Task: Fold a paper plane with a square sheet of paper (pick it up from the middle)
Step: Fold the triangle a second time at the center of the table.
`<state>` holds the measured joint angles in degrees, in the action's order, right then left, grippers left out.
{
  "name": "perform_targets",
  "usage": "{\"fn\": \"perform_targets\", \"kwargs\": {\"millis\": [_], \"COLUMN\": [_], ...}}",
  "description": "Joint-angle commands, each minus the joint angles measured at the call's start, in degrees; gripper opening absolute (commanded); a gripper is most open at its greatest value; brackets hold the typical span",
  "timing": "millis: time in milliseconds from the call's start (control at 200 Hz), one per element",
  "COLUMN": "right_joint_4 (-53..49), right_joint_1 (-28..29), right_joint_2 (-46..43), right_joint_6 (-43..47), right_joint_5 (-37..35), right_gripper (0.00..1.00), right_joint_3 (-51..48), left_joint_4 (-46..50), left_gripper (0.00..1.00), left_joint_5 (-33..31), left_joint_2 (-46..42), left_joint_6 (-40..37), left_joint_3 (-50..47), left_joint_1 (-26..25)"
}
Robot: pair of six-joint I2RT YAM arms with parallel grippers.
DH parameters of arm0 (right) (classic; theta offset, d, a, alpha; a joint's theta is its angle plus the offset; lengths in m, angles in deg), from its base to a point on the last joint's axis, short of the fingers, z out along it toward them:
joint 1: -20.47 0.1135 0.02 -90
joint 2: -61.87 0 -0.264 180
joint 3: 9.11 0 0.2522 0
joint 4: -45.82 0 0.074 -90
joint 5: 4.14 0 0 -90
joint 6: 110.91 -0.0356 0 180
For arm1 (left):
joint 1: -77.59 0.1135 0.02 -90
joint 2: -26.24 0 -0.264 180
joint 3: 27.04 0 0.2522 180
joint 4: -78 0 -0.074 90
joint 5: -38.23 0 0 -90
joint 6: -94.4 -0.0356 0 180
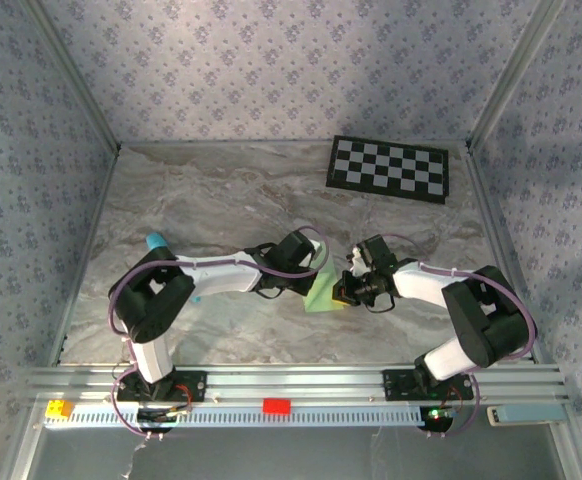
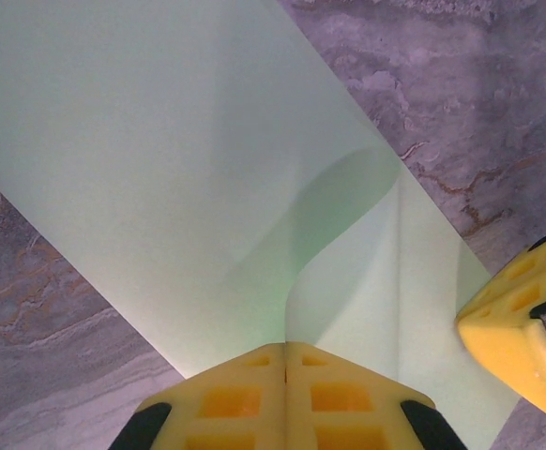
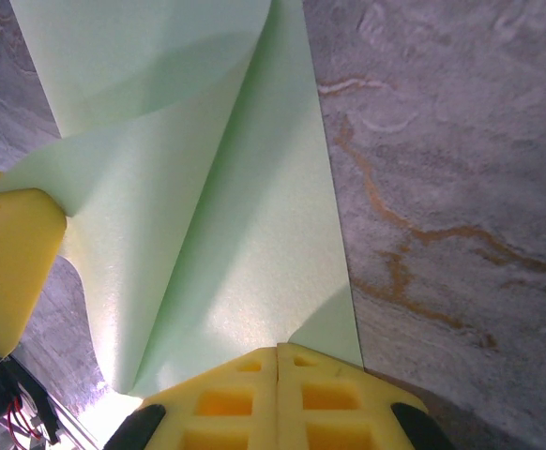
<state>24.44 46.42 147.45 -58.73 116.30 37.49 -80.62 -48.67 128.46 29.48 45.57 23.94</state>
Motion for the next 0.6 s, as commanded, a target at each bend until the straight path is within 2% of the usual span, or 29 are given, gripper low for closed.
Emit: {"fn": "perform_targets", "kwargs": {"millis": [0, 595], "right_joint_4": [-4.6, -4.68], "right_joint_1": [-0.44, -0.38], "right_joint_2": [1.52, 1.45], "right_joint_6": [1.39, 1.35], "right_joint_5": [-2.94, -2.95], "right_gripper": [0.04, 0.04], "right_joint_3": [-1.06, -0.9], "left_joint_4": [0.64, 0.9], "left_gripper": [0.0, 0.0], "left_joint_5": [-0.96, -2.17], "left_joint_2": [0.08, 2.37], "left_joint_6": [-0.3, 0.3], "left_joint_3": [0.96, 1.09], "left_joint_1": [-0.23, -0.23]}}
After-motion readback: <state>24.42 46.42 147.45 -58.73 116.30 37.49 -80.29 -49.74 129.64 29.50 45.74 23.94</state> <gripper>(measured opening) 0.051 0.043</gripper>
